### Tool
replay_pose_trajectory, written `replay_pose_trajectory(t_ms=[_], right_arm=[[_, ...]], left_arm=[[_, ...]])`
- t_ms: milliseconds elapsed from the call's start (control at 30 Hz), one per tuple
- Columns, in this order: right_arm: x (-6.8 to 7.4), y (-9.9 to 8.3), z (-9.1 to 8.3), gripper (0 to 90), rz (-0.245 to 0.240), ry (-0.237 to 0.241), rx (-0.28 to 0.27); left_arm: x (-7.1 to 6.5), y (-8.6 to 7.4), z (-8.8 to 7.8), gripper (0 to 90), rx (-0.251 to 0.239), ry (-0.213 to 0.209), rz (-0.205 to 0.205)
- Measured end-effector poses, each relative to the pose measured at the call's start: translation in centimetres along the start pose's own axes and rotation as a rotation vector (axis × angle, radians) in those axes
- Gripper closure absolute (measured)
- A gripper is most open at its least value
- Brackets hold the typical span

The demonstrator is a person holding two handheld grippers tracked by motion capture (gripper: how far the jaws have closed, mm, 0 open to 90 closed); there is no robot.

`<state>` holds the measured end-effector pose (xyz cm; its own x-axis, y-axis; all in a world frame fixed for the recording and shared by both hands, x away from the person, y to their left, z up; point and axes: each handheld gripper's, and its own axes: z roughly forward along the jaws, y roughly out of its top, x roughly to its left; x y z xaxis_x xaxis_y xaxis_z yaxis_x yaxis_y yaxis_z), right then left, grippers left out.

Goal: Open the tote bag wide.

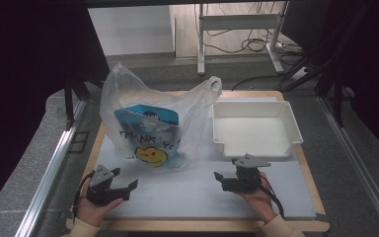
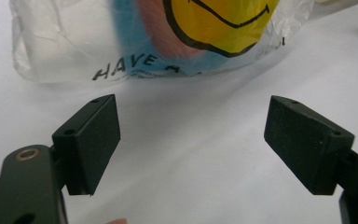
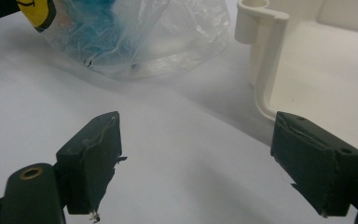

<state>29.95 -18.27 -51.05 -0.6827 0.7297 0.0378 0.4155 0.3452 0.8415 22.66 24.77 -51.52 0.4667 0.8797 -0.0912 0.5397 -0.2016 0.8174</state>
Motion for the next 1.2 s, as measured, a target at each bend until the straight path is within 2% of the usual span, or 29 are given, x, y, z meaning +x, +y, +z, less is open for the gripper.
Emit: replay_pose_trajectory(t_ms=[400,533,800,833,900,1200], right_arm=[[0.2,-0.1,0.4,17.8,-0.017,-0.001,0.016],[0.3,-0.1,0.5,18.4,-0.016,0.008,0.026],[0.3,-0.2,0.4,19.8,-0.015,-0.006,0.02],[0.5,-0.1,0.2,20.3,-0.021,-0.015,-0.001],[0.6,0.0,0.1,20.4,-0.032,-0.02,-0.008],[0.8,0.0,0.1,20.4,-0.031,-0.008,0.003]], left_arm=[[0.7,0.4,-1.1,22.0,0.01,0.009,-0.028],[1.0,0.8,-1.7,24.9,0.008,-0.011,-0.043],[1.6,1.5,-2.4,25.2,-0.007,-0.007,-0.048],[1.7,1.6,-2.6,25.4,-0.01,-0.01,-0.056],[1.8,1.7,-2.8,25.7,-0.014,-0.007,-0.056],[2.2,2.8,-3.9,26.4,-0.049,-0.01,-0.063]])
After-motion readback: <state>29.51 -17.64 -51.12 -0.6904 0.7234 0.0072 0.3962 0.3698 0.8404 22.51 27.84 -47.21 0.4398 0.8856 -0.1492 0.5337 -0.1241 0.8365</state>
